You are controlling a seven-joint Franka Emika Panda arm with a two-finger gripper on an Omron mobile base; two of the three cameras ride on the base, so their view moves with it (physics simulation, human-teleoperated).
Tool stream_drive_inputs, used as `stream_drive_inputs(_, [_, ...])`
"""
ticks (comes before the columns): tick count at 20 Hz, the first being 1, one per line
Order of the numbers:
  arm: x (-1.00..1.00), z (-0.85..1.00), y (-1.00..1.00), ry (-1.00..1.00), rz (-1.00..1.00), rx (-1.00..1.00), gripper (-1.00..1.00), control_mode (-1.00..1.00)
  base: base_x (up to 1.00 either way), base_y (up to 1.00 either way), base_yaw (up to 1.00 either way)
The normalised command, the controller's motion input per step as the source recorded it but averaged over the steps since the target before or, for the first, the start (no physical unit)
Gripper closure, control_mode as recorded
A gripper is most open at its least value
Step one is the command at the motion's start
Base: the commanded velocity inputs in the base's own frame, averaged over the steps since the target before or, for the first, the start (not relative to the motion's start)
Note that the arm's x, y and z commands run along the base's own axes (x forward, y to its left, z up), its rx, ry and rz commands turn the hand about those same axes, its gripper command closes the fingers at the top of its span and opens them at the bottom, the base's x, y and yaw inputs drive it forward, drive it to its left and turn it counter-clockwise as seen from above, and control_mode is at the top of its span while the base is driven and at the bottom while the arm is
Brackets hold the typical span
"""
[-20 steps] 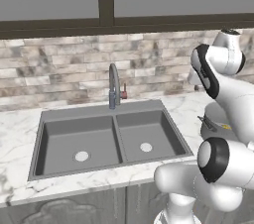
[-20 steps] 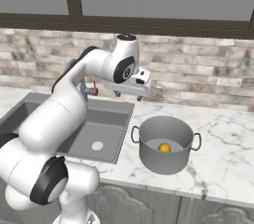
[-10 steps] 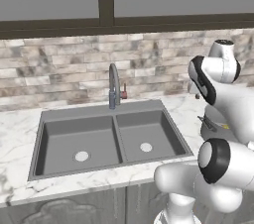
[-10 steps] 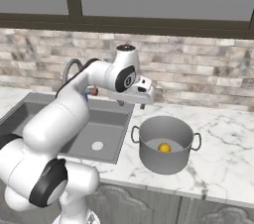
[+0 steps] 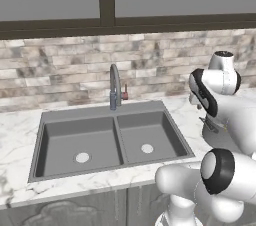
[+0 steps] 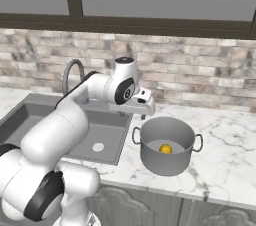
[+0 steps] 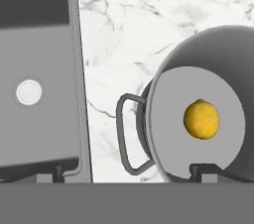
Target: Dump the lemon from the pot into the sink. Then turn on the water and wash the lemon. Then turn off the water and put the lemon back in the pot.
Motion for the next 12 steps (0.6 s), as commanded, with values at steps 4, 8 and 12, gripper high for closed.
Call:
stream_drive_inputs(4, [-0.05,-0.27,-0.04,0.0,0.0,0.0,-1.0,-1.0,0.0,0.0,0.0])
stream_drive_inputs(8, [0.0,-0.27,-0.01,0.0,0.0,0.0,-1.0,-1.0,0.0,0.0,0.0])
stream_drive_inputs(12, [0.0,-0.29,-0.09,0.0,0.0,0.0,-1.0,-1.0,0.0,0.0,0.0])
